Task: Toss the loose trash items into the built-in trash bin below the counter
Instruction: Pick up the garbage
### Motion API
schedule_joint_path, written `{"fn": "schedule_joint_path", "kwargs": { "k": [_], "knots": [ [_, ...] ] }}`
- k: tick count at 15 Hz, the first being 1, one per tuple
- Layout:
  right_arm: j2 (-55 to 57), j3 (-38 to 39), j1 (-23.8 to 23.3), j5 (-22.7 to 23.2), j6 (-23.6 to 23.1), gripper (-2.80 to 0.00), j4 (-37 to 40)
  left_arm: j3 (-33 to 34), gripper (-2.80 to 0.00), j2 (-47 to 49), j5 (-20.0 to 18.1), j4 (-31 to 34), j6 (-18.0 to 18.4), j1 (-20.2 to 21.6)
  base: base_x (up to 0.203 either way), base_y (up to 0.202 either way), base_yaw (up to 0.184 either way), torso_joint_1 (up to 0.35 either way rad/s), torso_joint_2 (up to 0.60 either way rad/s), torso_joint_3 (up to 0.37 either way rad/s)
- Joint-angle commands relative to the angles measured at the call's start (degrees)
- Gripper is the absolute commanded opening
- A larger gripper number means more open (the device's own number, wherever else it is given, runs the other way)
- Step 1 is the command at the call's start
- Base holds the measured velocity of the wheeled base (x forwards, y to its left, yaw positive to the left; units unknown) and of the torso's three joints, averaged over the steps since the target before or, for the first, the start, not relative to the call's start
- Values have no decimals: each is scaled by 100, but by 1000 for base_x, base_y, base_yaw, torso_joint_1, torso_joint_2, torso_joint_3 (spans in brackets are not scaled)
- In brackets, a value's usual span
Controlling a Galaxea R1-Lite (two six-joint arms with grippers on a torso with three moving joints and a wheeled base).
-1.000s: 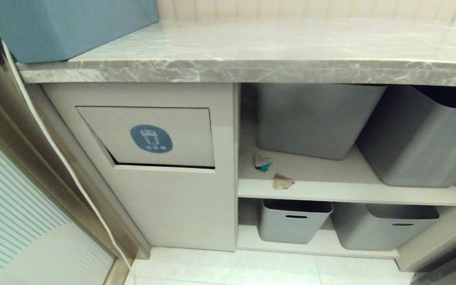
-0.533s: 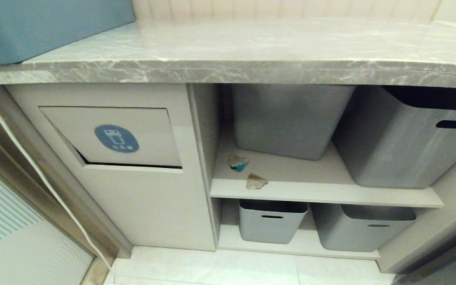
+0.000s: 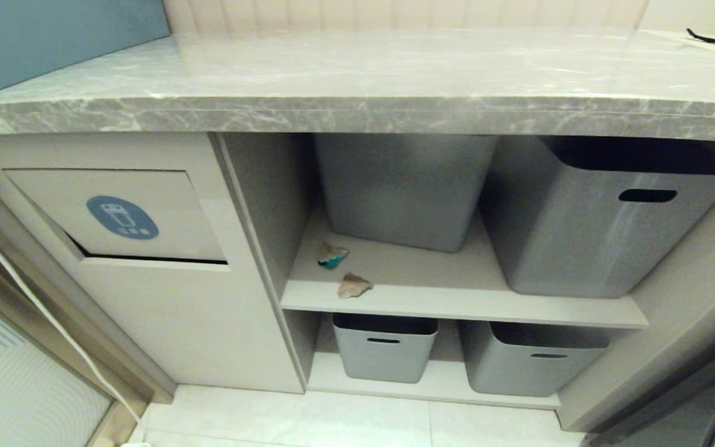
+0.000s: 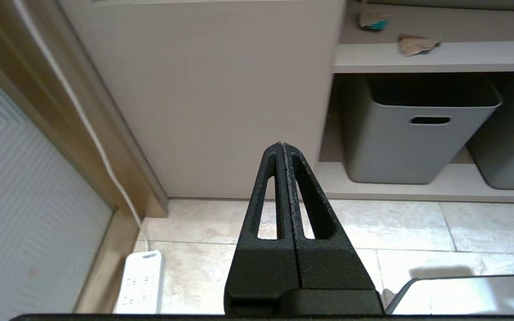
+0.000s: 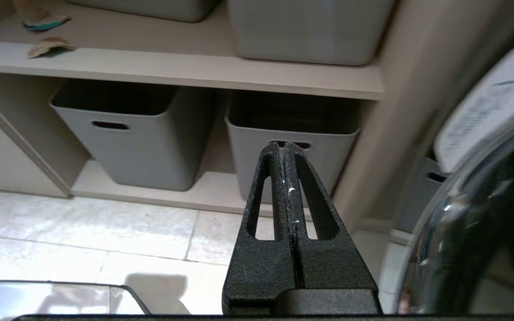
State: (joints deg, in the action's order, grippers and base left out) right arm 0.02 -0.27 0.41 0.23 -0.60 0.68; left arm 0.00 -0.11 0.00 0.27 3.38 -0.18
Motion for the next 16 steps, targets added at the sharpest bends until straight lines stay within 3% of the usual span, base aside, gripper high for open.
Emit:
{"fn": "schedule_joint_path", "kwargs": {
  "k": [1, 11, 14, 16],
  "knots": [
    [-9, 0, 2, 3, -2, -280, 2, 0, -280, 11, 0, 8, 8, 1, 0, -160, 0, 7, 2, 0],
    [-5, 0, 2, 3, -2, -280, 2, -9, -280, 39, -117, 17, 94, 1, 0, -10, 0, 0, 0, 0],
    [-9, 0, 2, 3, -2, -280, 2, -15, -280, 11, -268, -50, 376, -8, 0, 0, 0, 0, 0, 0],
    [-8, 0, 2, 3, -11, -280, 2, -467, -280, 234, -409, -30, 406, -4, 0, 0, 0, 0, 0, 0]
  ]
}}
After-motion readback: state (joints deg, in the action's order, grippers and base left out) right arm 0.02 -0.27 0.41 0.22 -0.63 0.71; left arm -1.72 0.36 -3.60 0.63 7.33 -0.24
